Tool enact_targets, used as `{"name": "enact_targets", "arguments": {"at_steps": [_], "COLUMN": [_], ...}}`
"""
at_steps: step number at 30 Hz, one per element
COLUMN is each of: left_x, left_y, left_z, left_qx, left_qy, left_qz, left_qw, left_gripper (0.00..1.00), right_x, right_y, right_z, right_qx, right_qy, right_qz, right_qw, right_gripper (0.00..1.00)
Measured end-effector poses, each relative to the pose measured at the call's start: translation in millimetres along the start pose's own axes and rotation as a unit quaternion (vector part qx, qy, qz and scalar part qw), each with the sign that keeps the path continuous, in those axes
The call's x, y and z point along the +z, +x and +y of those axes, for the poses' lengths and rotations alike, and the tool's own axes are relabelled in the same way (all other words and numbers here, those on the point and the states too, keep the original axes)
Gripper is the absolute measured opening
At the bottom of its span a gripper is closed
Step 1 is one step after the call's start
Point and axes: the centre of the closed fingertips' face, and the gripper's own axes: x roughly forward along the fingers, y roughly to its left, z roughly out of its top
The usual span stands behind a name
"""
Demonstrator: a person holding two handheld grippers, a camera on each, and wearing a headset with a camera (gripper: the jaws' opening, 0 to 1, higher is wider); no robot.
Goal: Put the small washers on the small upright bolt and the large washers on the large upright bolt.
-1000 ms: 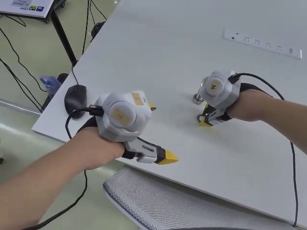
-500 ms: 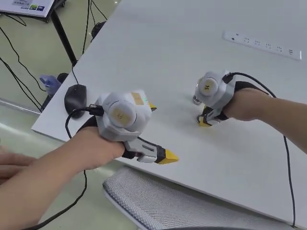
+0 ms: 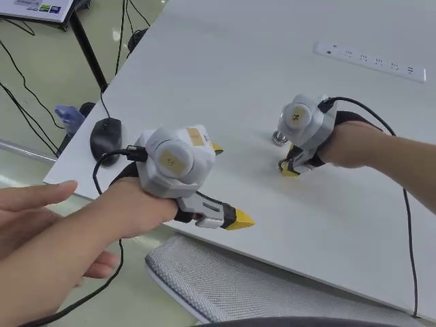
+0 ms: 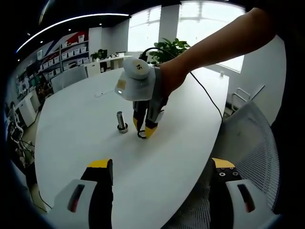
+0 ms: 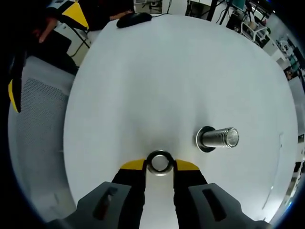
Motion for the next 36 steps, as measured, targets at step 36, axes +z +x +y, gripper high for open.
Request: {"name": "enact_targets", "arguments": {"at_steps": [36], "left_x": [11.0], "left_y": [1.9], "left_z": [17.2], "left_qx": [0.018], "left_qy": [-0.027], "left_qz": [-0.054], "left_qw": [0.9980], "left_gripper": [0.84], "right_x": [5.1], "right_y": [-66.8], "right_z": [-32.1], "right_qx": [-0.033], "right_qy": [0.032], "right_qz": [-0.037], "right_qw": [0.9983], "right_gripper": [0.22]}}
